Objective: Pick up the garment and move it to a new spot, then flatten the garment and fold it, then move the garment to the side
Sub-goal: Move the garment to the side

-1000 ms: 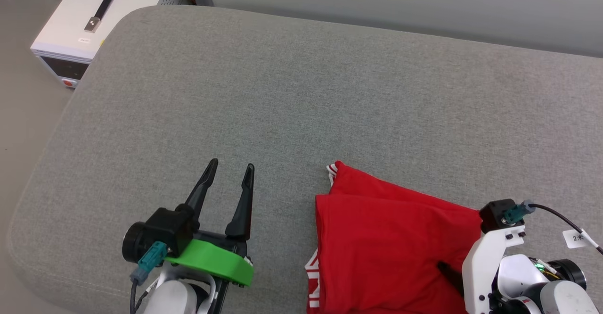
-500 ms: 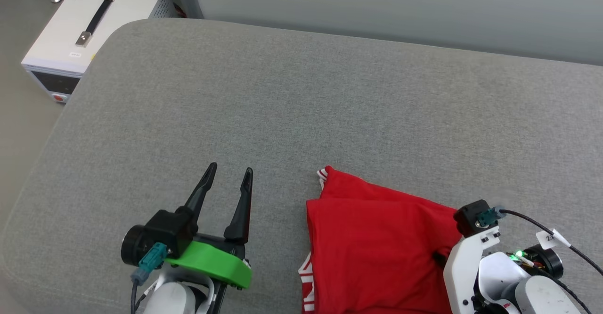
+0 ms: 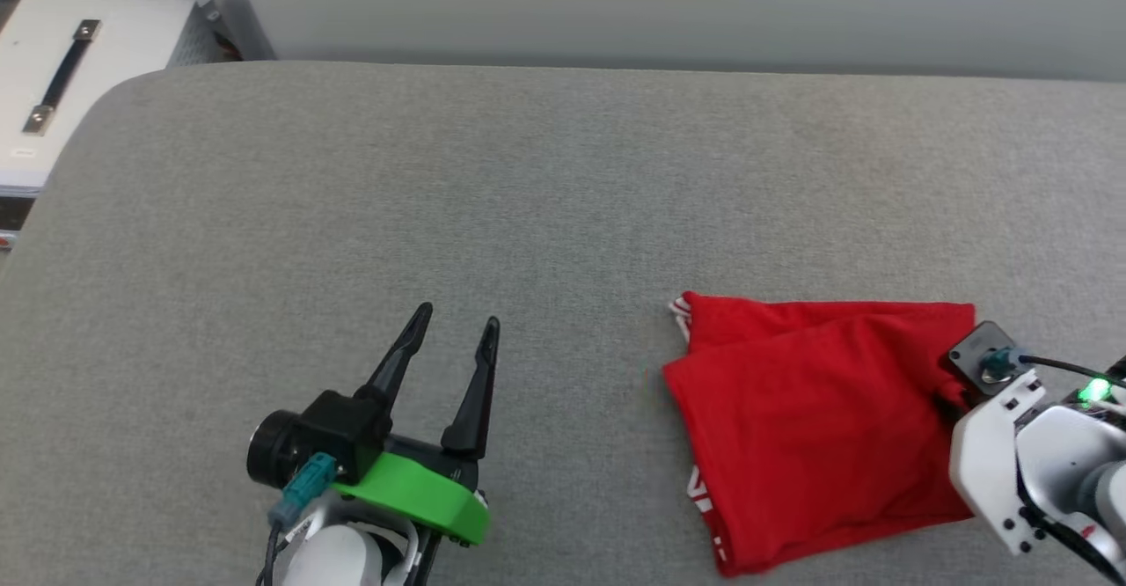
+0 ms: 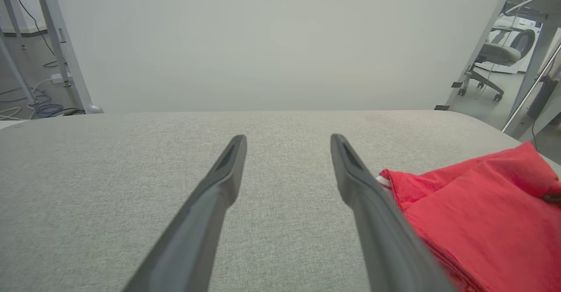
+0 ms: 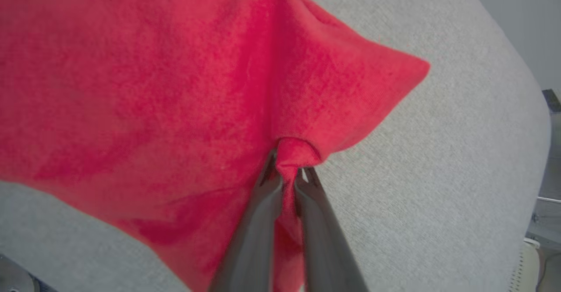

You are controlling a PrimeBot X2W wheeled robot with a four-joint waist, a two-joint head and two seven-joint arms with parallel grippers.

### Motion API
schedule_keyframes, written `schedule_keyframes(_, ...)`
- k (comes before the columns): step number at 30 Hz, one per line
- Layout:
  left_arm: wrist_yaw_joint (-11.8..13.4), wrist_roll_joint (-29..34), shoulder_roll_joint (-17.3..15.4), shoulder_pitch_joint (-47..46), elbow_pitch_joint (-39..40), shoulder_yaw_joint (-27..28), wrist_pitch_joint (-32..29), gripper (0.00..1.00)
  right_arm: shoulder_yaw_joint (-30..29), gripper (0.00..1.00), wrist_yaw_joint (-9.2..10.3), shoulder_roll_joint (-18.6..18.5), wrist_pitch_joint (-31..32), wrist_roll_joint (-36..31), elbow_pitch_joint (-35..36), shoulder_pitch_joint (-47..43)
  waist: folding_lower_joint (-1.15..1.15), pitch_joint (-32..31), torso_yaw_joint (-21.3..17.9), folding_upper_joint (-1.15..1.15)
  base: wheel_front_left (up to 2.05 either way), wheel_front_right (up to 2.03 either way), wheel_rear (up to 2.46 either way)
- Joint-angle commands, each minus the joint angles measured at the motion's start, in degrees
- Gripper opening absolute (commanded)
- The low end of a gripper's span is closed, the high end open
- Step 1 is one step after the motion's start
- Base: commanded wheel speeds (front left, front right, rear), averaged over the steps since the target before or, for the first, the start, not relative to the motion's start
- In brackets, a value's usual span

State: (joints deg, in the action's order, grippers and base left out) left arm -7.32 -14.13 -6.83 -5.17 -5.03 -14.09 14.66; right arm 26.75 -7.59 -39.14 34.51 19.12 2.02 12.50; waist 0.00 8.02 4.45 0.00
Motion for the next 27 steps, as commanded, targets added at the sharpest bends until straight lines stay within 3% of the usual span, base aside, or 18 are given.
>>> schedule_keyframes(1, -0.2, -0.4, -0.4, -2.0, 0.4, -1.0, 0.3, 1.0, 0.8, 0.0, 0.1, -2.5, -1.0, 1.0, 0.3, 1.6, 0.0, 3.1, -4.1, 0.0, 0.0, 0.0, 0.0)
schedule_keyframes(7, -0.2, -0.5, -1.2, -5.7, 2.5, -5.4, 0.3, 1.0, 2.4, 0.0, 0.1, -11.7, -4.8, 2.1, -2.1, 5.1, 0.0, 8.0, -9.2, 0.0, 0.0, 0.0, 0.0)
schedule_keyframes(14, -0.2, -0.4, -3.4, -11.2, 2.8, -10.1, 0.3, 1.0, 1.0, 0.0, 0.1, -16.9, -11.9, 2.4, -9.9, 9.8, 0.0, 14.2, -14.2, 0.0, 0.0, 0.0, 0.0)
schedule_keyframes(27, -0.2, 1.8, -6.5, -21.2, 8.4, -13.7, 0.3, 1.0, -7.5, 0.0, 0.1, -17.7, -24.9, -3.9, -28.9, 19.9, 0.0, 25.4, -16.9, 0.0, 0.0, 0.0, 0.0)
